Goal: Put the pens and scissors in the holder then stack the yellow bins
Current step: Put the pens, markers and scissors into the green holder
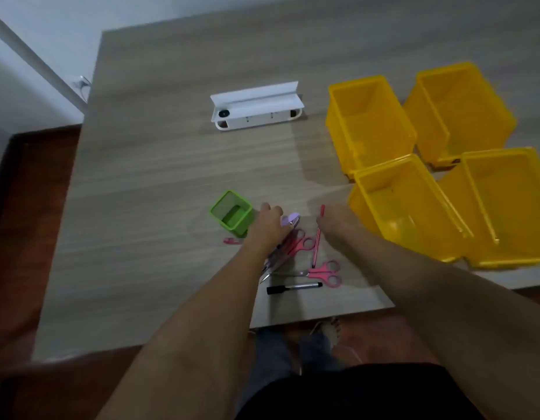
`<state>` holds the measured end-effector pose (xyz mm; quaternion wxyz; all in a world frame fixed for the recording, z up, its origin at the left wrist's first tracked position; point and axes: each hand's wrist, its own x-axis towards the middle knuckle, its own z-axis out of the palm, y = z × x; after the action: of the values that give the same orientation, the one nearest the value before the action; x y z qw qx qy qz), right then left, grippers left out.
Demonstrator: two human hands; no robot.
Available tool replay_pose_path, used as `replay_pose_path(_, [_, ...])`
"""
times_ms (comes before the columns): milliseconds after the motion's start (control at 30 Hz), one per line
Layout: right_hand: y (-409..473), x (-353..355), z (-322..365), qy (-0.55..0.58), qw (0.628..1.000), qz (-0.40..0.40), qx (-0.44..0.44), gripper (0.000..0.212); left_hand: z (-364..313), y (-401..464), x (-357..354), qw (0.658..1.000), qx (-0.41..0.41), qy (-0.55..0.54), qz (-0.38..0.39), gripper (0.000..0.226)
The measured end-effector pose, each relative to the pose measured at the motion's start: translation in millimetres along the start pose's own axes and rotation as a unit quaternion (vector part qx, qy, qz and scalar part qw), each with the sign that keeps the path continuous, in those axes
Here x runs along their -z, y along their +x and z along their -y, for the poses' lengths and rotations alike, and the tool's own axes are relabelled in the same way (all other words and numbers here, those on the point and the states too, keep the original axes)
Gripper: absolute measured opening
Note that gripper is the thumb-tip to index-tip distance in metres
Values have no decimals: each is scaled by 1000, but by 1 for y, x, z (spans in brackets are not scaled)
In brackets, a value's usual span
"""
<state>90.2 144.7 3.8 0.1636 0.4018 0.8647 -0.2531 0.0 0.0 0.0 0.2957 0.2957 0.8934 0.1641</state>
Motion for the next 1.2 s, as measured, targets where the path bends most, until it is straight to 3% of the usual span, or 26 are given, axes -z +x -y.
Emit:
replay_pose_path(267, [-4,-23,-11,62,996,-6,-64,30,-3,12,-30,997,-1,44,-66,37])
replay_pose_path(367, [3,-26,-11,76,995,15,-69,16,-6,16,-34,994,-14,55,-89,34])
replay_pose_path(533, [3,-3,1,115,991,5,-65,32,-17,16,-20,988,-37,15,-149,39])
replay_pose_path(733, [3,56,42,158,986,-33,42,39,-40,17,40,966,-73,-95,-227,31])
replay_pose_path(867, [-1,95,77,215,968,-64,115,28,-42,12,90,956,-78,-131,-251,29])
replay_pose_path(1033, [-2,124,121,263,939,-84,206,19,-12,-7,145,947,-30,-162,-276,30])
replay_pose_path(1200, [-5,105,156,289,922,-58,252,16,24,-22,157,945,28,-187,-265,32])
